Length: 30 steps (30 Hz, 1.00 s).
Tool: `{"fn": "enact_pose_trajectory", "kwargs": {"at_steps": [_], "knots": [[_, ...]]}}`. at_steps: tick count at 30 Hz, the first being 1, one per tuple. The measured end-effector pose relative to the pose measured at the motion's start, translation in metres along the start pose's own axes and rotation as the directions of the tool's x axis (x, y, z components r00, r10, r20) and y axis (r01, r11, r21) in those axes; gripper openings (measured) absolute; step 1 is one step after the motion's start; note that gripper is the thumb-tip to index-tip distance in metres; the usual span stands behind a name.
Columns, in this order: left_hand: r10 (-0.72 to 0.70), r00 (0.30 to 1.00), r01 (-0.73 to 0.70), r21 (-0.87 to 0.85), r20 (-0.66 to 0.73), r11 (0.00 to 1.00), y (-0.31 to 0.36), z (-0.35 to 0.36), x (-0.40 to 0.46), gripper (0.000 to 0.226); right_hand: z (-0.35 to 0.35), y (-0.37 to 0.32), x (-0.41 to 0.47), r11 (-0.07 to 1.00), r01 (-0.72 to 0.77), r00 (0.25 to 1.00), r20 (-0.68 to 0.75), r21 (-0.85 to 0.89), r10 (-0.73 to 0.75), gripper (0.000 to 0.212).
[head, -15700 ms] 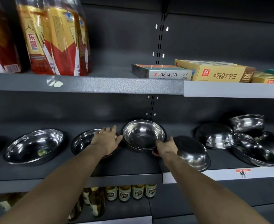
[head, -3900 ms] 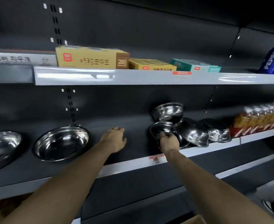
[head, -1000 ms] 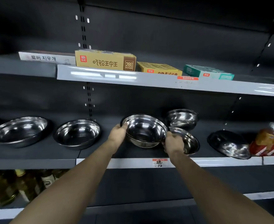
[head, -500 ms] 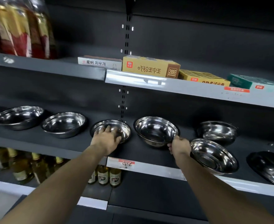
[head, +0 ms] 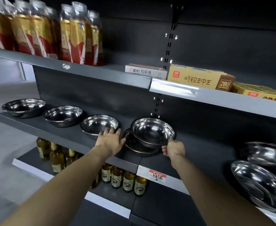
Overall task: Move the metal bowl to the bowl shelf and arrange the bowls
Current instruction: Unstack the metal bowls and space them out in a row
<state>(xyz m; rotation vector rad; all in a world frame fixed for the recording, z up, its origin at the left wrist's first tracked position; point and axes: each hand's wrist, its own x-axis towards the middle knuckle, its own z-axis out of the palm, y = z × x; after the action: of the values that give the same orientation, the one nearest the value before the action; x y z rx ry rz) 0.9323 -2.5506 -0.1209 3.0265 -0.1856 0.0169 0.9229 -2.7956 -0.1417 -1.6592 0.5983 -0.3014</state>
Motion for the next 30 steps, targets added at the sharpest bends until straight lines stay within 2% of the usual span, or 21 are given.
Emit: {"fn": "enact_pose_trajectory", "kwargs": {"at_steps": [8,15,23,30], "knots": [[-0.058,0.998,0.059,-0.026,0.037,0.998,-0.04,-0.002,-0.004,0.064,0.041,0.006,-0.003,0.998,-0.022,0.999,0.026,-0.053,0.023,0.039],[-0.034,0.998,0.037,-0.049,0.048,0.998,-0.041,0.009,-0.002,0.065,0.049,0.015,-0.006,0.989,-0.041,0.999,-0.012,-0.14,0.04,0.042],[0.126,0.992,-0.126,-0.017,-0.002,0.992,0.012,0.015,0.019,0.061,0.017,0.028,-0.009,0.974,-0.002,0.999,-0.047,-0.226,-0.009,0.038],[0.317,0.948,-0.317,-0.012,0.009,0.948,0.108,0.023,0.025,0.059,-0.081,0.04,0.003,0.983,-0.043,0.976,-0.216,-0.179,0.003,0.035]]}}
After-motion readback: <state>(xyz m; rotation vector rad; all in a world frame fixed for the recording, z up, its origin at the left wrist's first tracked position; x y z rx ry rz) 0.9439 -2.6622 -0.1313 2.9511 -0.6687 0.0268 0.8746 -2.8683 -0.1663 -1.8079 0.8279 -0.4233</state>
